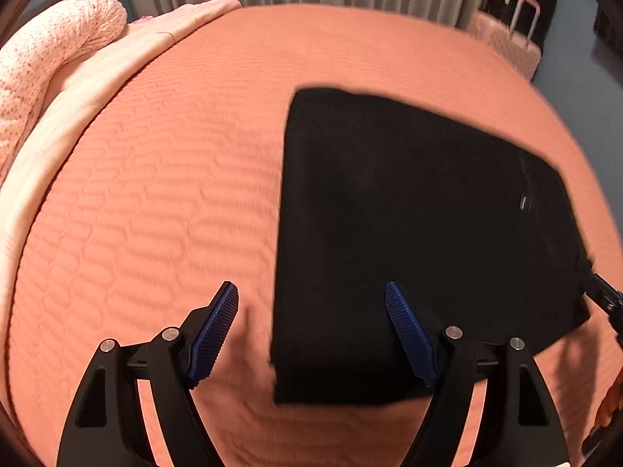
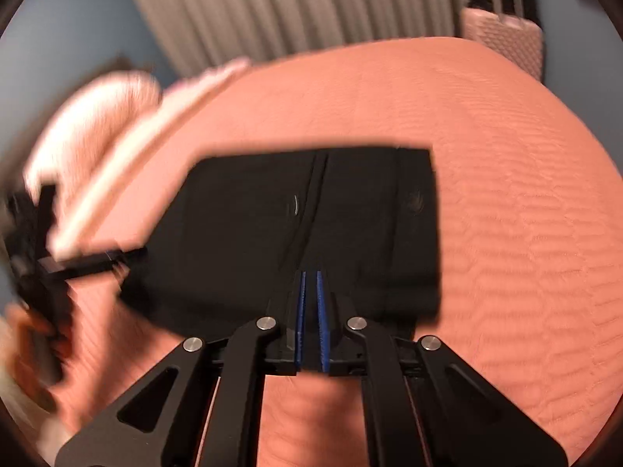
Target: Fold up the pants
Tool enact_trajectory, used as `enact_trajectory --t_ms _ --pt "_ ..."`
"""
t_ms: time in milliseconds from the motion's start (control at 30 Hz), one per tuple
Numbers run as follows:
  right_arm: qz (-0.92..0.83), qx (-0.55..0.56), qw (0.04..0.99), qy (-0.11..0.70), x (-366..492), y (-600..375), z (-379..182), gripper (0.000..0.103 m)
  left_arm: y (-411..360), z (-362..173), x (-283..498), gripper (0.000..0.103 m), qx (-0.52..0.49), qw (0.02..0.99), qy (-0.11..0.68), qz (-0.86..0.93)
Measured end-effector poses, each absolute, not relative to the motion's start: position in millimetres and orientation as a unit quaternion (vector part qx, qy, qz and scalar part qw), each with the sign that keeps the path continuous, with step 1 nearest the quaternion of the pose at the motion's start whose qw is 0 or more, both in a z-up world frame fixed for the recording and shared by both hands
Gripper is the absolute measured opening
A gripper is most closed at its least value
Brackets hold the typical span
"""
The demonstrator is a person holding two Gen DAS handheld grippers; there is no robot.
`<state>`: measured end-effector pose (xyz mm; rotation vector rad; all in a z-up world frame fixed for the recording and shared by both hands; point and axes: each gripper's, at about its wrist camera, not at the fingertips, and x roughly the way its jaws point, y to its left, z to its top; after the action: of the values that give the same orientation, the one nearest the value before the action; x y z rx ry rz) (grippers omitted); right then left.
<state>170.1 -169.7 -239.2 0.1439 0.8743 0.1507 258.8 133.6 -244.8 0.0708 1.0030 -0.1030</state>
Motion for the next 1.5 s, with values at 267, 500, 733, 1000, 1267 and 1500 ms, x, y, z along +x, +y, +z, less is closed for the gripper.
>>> enact_trajectory --t_ms 267,500,733,1000,1267,1500 --pt "0.043 0.109 0.920 0.374 155.6 -170.5 -203.0 0.006 149.7 -215.6 227.1 0.085 0.080 0.897 0.433 0.036" --pt "-0.007 0.137 0.894 0.426 145.8 -192.0 -206.1 0.007 125.3 -218.8 207.1 0.083 0.091 0.879 0.467 0.038" --pt "0.009 0.114 0.930 0.349 85.5 -153.0 -104.9 0.007 95.1 -144.3 146.4 0.085 0.082 0.905 0.417 0.016" --pt "-0.027 0.064 0.958 0.278 38.0 -129.7 -57.0 0.085 73.1 -92.0 93.6 0.091 0.081 0.921 0.381 -0.002" --pt "-0.029 0.063 0.963 0.262 26.5 -124.8 -41.5 0.090 70.7 -73.9 73.8 0.092 0.064 0.924 0.377 -0.015" --pt "-0.035 0.060 0.964 0.257 22.4 -123.5 -38.1 0.091 72.8 -62.5 67.0 0.092 0.067 0.932 0.355 -0.017"
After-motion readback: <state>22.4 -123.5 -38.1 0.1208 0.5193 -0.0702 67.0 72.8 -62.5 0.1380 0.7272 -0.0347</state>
